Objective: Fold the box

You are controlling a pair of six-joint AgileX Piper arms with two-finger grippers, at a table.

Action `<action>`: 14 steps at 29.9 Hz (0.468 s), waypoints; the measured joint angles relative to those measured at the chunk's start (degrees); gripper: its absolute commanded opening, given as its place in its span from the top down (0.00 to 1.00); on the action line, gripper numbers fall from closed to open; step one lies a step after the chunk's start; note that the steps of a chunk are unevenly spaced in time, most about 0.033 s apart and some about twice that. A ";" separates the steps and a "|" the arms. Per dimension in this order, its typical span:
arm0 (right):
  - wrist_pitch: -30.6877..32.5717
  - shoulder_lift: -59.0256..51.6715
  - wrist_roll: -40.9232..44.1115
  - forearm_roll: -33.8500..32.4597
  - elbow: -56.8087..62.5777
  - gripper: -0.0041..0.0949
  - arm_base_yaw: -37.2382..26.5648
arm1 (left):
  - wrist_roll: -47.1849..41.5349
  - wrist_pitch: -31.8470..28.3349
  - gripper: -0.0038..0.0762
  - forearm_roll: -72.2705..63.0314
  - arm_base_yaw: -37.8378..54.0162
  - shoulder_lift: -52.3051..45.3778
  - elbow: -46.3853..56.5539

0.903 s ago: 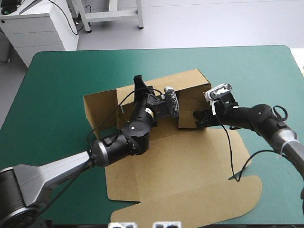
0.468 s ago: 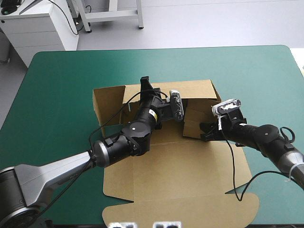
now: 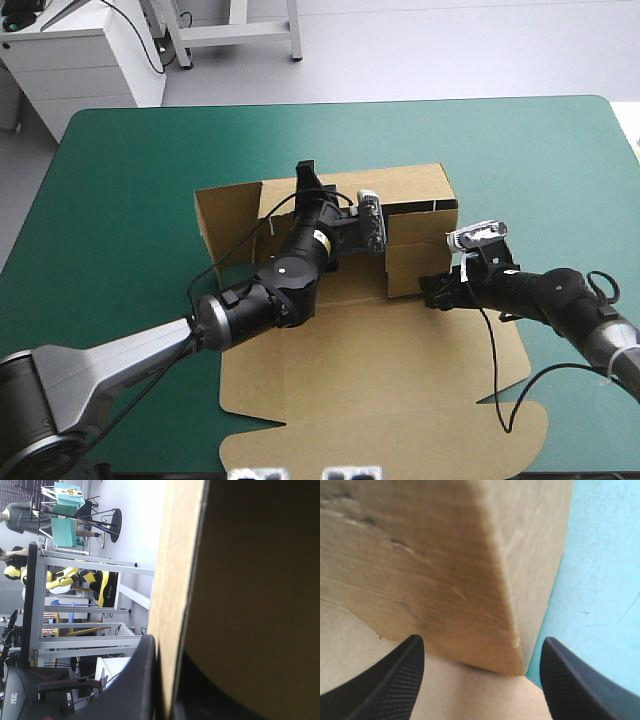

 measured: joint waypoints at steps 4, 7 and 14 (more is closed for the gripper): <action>0.15 -0.85 -2.70 -0.14 0.00 0.37 0.00 | 0.36 0.00 0.96 -0.05 0.00 0.00 0.00; 0.08 -0.96 -7.32 1.40 0.00 0.37 0.00 | 0.48 -0.06 0.96 -0.05 0.00 0.00 0.00; -0.66 -0.96 -22.95 14.47 0.02 0.37 0.00 | 0.59 -0.24 0.96 -0.10 0.00 0.00 0.00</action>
